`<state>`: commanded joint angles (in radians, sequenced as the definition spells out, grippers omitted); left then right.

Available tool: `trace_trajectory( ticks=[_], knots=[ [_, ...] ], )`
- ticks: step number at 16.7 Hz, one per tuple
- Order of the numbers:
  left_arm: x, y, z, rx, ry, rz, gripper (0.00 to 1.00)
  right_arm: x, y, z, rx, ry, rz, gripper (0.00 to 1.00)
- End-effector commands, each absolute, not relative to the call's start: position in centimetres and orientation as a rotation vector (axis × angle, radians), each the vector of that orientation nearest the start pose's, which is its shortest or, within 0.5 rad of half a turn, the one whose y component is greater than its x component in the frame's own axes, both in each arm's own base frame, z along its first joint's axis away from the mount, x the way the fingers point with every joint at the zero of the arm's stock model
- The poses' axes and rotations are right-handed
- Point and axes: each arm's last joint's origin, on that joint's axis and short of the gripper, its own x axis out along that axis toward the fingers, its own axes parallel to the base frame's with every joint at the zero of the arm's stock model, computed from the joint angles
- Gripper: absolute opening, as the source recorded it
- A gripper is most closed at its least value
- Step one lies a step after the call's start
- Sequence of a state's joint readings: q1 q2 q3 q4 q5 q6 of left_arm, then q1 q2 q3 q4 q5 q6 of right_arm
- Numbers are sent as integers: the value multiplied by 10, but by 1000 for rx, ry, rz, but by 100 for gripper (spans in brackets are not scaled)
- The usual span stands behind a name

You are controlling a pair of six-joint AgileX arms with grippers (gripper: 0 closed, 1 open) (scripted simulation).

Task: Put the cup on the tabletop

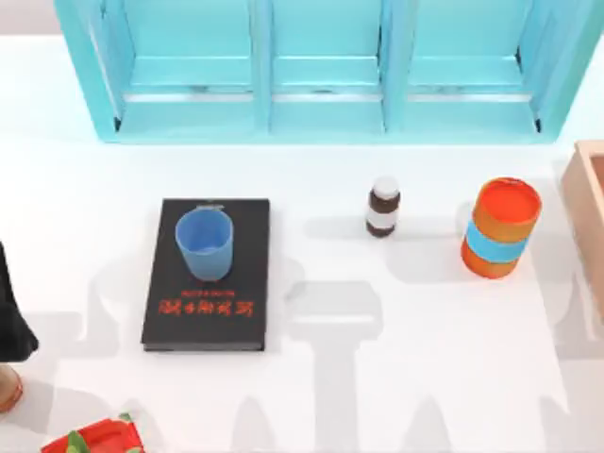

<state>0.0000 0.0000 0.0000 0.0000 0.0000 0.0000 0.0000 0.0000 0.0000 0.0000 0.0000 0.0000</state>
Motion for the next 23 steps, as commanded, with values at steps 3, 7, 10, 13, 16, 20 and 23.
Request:
trace_trajectory(
  ticks=[3, 7, 10, 13, 16, 20, 23],
  knots=[
    [106, -1, 162, -3, 7, -1, 100, 106, -1, 160, 0, 0, 0, 100],
    [108, -5, 186, -37, 113, -34, 100, 106, -1, 160, 0, 0, 0, 100],
    [119, -11, 222, -76, 265, -77, 100, 106, -1, 160, 0, 0, 0, 100],
    [144, -22, 260, -112, 459, -118, 100, 106, -1, 160, 0, 0, 0, 100],
    [181, -41, 292, -133, 674, -147, 100, 106, -1, 160, 0, 0, 0, 100],
    [241, -77, 312, -132, 969, -145, 100, 106, -1, 160, 0, 0, 0, 100],
    [284, -111, 310, -107, 1167, -127, 100, 106, -1, 160, 0, 0, 0, 100]
  ],
)
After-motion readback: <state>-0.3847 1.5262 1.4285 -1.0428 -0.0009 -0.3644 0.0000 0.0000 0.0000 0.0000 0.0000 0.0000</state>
